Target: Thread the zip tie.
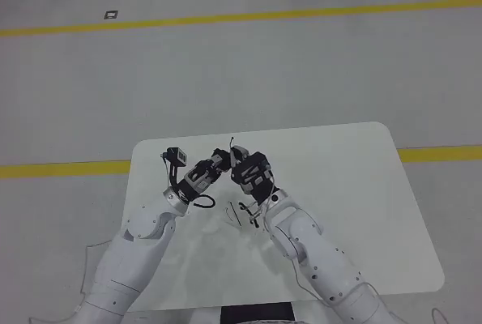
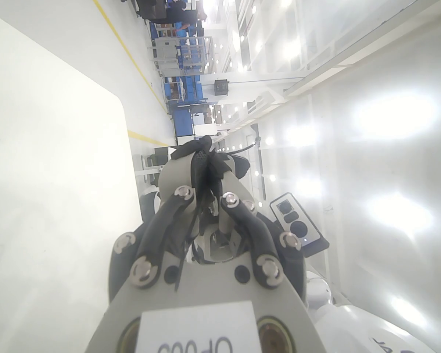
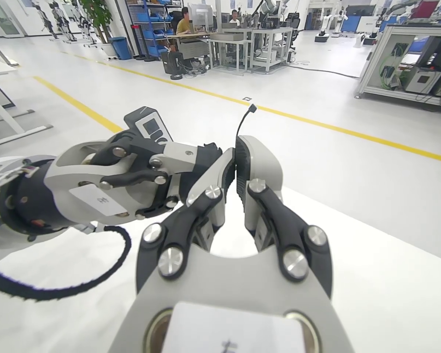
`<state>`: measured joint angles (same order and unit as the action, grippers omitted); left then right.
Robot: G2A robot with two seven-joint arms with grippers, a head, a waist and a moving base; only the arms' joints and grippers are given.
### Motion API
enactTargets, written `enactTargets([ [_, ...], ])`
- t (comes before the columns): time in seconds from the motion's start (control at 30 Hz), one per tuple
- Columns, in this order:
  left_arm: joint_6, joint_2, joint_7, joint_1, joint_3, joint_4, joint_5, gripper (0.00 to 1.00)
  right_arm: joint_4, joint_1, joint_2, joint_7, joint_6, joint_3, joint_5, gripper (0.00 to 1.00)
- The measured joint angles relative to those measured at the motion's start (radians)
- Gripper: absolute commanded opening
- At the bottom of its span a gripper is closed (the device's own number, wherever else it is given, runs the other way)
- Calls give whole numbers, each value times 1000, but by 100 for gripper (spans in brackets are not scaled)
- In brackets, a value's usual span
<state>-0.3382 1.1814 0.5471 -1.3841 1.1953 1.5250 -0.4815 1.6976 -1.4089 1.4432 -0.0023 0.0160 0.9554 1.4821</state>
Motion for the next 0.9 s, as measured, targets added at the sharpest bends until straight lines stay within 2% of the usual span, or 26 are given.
enactTargets([
  [0.23,0,0,0,0,0,0,0,0,46,-28,-11,-37,-27,33,28,100],
  [0.4,0,0,0,0,0,0,0,0,79,-54,-25,-99,-84,69,69,100],
  [0.7,1,0,-1,0,0,0,-1,0,82,-56,-26,-110,-87,73,75,100],
  [0.8,32,0,-13,-5,12,6,-52,0,65,-35,-38,-105,-75,79,87,100],
  [0.9,107,0,34,-12,42,8,-215,0,25,11,-75,-102,-44,65,88,100],
])
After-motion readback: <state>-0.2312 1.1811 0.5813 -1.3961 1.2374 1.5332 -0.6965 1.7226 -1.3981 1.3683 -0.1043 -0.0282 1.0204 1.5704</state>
